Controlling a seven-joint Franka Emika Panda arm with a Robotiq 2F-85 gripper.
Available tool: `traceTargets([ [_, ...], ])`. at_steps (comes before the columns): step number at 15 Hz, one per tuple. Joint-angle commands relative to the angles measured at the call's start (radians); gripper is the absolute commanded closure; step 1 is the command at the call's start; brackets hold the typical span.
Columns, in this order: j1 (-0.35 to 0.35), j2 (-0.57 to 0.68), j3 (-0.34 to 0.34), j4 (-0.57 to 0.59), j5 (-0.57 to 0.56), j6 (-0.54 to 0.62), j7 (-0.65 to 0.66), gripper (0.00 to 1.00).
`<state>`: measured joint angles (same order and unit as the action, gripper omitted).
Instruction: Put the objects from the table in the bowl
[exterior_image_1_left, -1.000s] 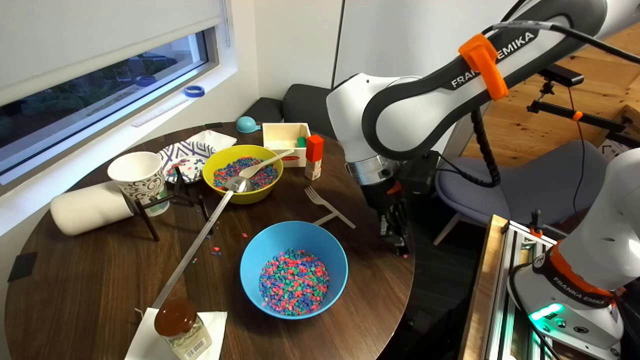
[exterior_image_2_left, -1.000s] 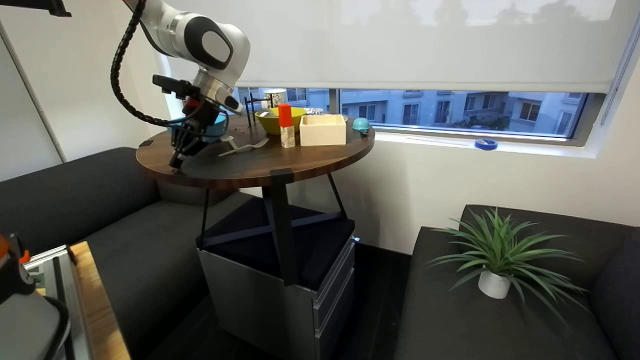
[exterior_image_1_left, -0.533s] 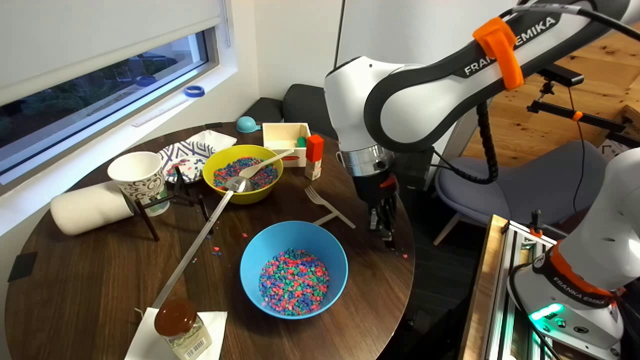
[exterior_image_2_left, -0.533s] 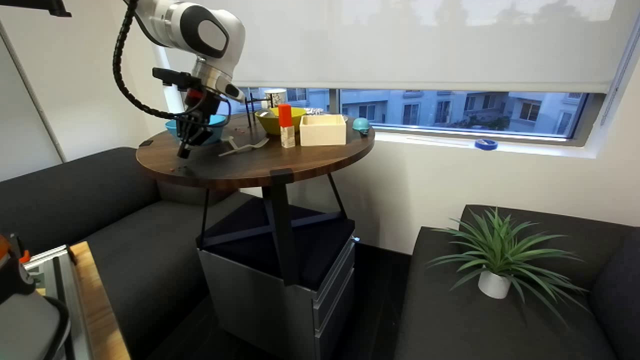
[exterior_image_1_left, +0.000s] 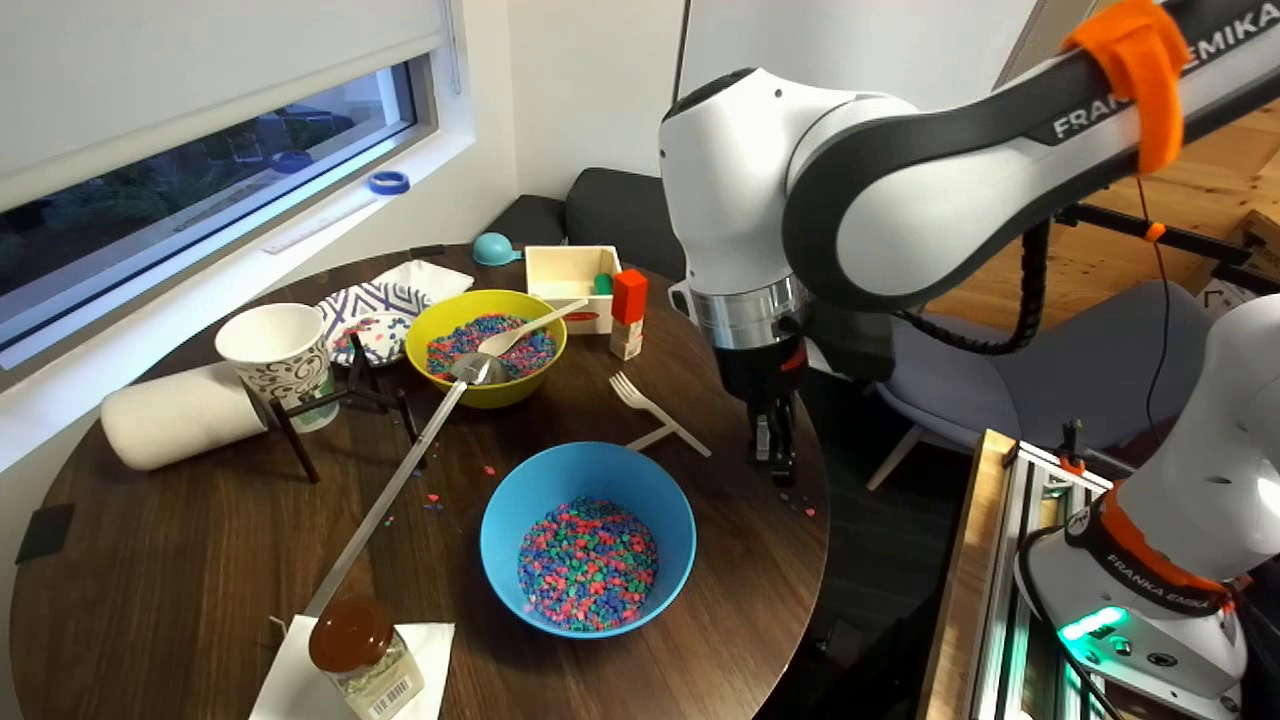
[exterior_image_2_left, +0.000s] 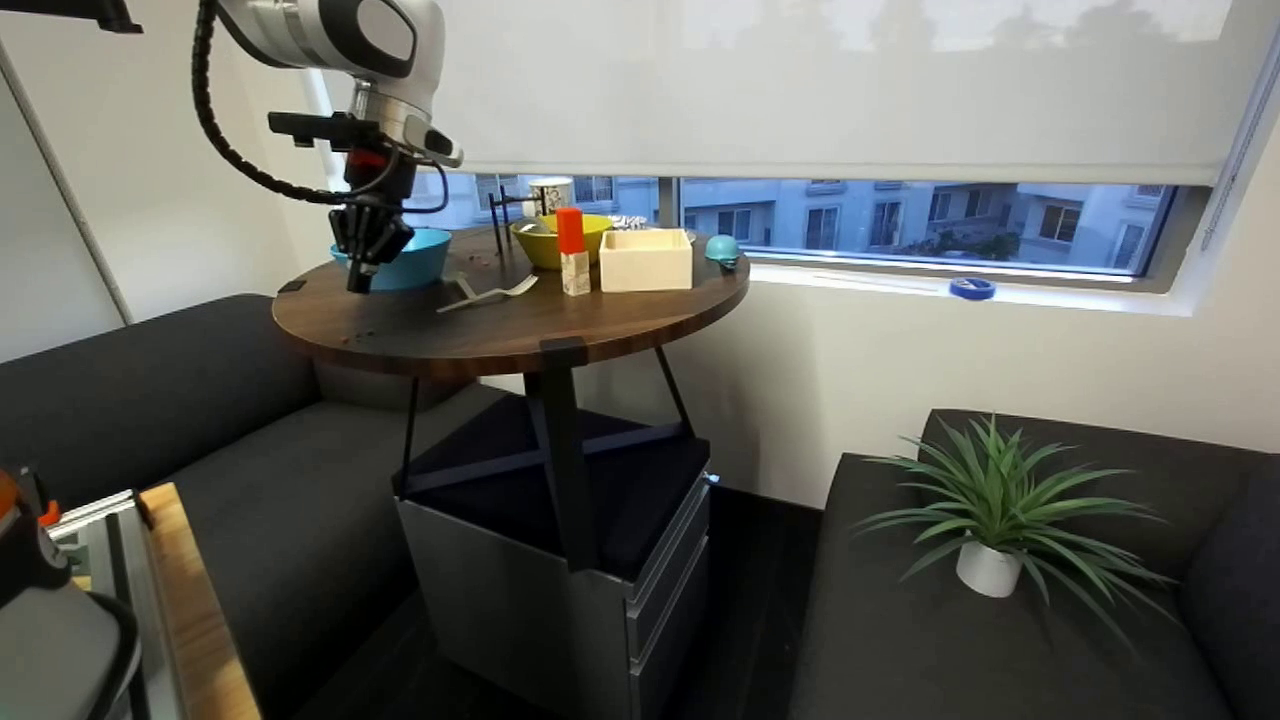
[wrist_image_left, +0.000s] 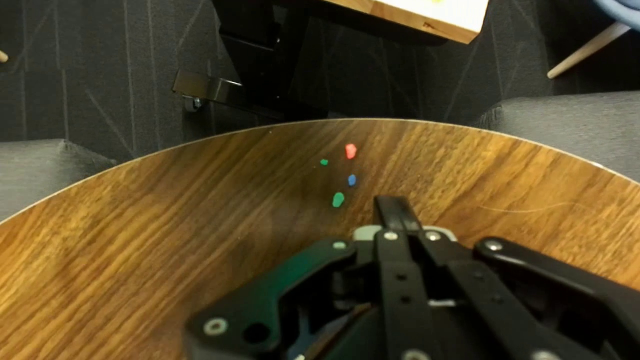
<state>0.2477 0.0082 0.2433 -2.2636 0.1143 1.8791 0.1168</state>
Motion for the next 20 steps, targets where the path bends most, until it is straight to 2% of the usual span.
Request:
traceTargets([
  [1, 0.038, -0.155, 0.042, -0.152, -0.036, 0.103, 0.022, 1.0],
  [7, 0.051, -0.406, 0.072, -0.377, -0.052, 0.301, 0.078, 1.0],
  [8, 0.048, -0.446, 0.067, -0.414, -0.044, 0.332, 0.082, 0.81],
  [13, 0.036, -0.576, 0.054, -0.562, -0.04, 0.458, 0.102, 0.46],
  [14, 0.015, -0.519, 0.061, -0.484, -0.061, 0.45, 0.115, 0.38],
  [18, -0.004, -0.524, 0.052, -0.486, -0.057, 0.5, 0.115, 0.07],
  [19, -0.009, -0.516, 0.048, -0.484, -0.056, 0.511, 0.11, 0.01],
  [20, -0.011, -0.506, 0.042, -0.483, -0.05, 0.527, 0.103, 0.0],
])
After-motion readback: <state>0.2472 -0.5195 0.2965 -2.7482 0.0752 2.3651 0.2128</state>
